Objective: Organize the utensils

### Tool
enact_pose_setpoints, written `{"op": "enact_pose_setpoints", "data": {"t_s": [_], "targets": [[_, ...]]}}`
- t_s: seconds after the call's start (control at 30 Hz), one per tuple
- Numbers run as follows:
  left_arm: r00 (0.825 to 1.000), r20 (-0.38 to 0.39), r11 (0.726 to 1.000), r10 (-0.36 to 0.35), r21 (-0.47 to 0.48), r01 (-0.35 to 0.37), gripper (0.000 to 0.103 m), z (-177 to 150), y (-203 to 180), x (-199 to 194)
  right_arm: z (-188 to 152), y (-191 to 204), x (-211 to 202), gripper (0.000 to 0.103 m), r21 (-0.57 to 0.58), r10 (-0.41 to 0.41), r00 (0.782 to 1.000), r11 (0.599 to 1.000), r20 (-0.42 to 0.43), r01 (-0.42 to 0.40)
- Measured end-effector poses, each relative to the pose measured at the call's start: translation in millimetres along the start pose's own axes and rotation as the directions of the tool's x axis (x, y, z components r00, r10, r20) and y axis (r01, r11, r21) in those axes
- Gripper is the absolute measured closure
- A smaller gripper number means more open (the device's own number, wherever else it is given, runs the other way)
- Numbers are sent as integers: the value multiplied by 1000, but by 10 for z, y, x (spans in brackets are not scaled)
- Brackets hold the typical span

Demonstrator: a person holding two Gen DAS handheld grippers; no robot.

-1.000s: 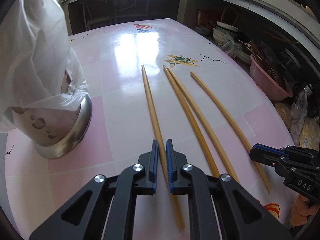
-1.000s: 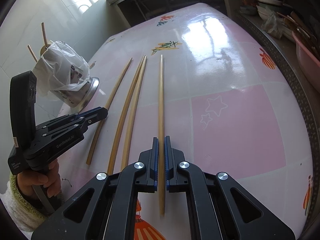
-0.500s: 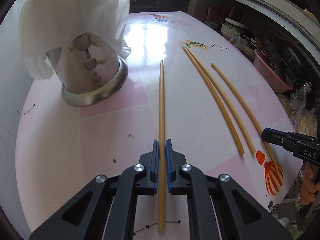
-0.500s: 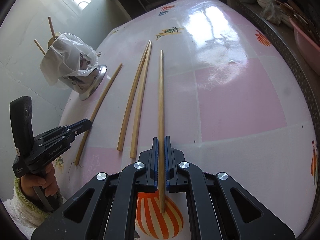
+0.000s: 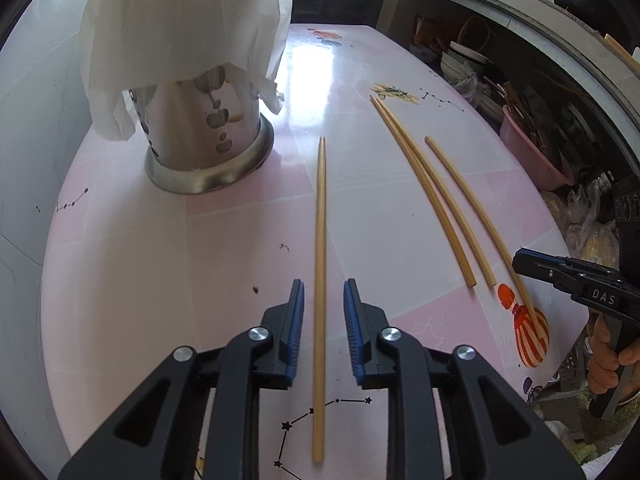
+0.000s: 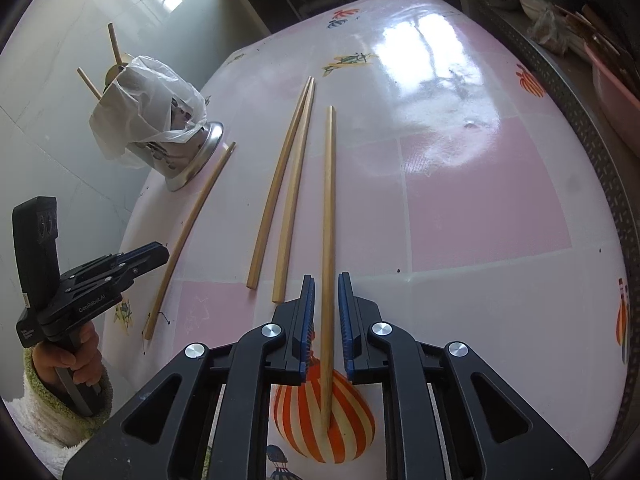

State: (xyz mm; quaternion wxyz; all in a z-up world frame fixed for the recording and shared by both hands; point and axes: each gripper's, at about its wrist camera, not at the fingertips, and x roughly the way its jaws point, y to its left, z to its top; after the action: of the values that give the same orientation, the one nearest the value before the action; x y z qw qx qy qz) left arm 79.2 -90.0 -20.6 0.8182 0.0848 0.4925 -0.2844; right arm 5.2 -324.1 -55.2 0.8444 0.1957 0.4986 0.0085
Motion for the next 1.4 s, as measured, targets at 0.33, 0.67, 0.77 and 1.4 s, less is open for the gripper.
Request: {"op": "enact_pose_setpoints", "data": {"t_s": [0.33,0.67,0.77,1.4], "targets": [[1000,11,996,27,81,-27,64,364,-52,89,325,38,77,87,-41,-24,999,999,45,26],[998,4,992,62,106,-62,64,621,-83,445,567,70,212,82,-63,-20,999,998,43,23],[998,3,992,69,102,-69,65,675,-86,511,593,77,244,81,-62,-16,999,998,40,19],[993,19,991,116,66,-117,97,776,-39,663,623,4,223,81,-52,-13,999,999,45,16]]}}
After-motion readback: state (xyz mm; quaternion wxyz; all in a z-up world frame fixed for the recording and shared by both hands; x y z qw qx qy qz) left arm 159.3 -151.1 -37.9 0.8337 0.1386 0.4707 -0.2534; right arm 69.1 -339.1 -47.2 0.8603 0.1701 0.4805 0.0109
